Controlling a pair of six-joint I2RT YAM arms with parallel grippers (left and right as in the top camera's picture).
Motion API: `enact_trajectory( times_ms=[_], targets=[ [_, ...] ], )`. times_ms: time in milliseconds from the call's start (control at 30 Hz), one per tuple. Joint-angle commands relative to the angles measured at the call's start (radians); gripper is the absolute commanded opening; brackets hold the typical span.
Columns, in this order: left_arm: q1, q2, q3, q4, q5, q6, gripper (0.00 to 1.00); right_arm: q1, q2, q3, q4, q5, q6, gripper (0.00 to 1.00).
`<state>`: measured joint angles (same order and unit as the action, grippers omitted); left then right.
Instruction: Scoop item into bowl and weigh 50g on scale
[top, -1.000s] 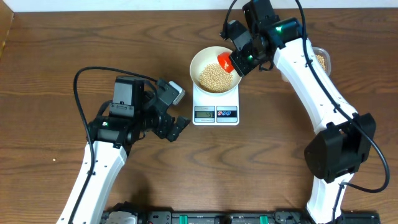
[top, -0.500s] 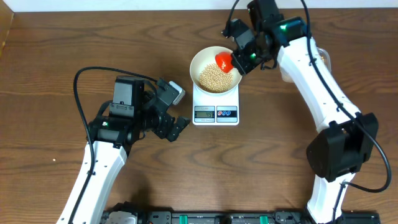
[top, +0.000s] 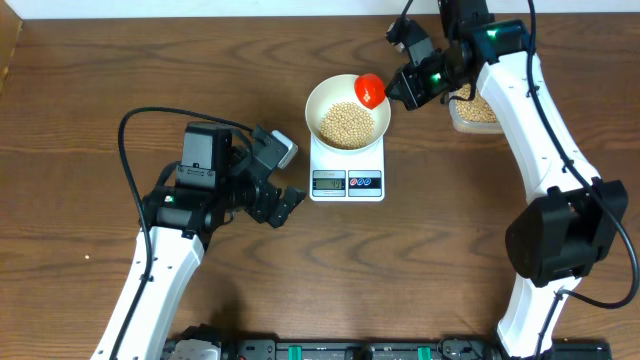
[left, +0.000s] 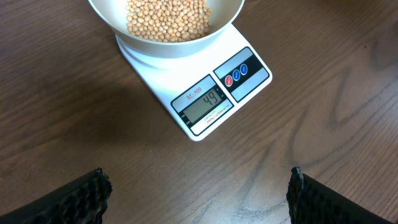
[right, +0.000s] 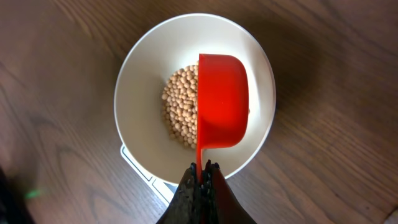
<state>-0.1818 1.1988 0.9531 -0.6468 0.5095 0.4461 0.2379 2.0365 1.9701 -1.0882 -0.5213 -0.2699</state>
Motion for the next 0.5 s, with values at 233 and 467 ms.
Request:
enact_trajectory(
  times_ms=[233,467],
  targets=[
    [-0.003,0.003,-0.004,-0.001,-0.005,0.009,0.93,-0.003,-0.037,0.026,-0.001,-0.043,0.008,0.01],
    [-0.003,0.003,-0.004,-0.001,-0.005,0.009,0.93,0.008,-0.037,0.026,-0.001,-0.019,0.008,0.01]
  ],
)
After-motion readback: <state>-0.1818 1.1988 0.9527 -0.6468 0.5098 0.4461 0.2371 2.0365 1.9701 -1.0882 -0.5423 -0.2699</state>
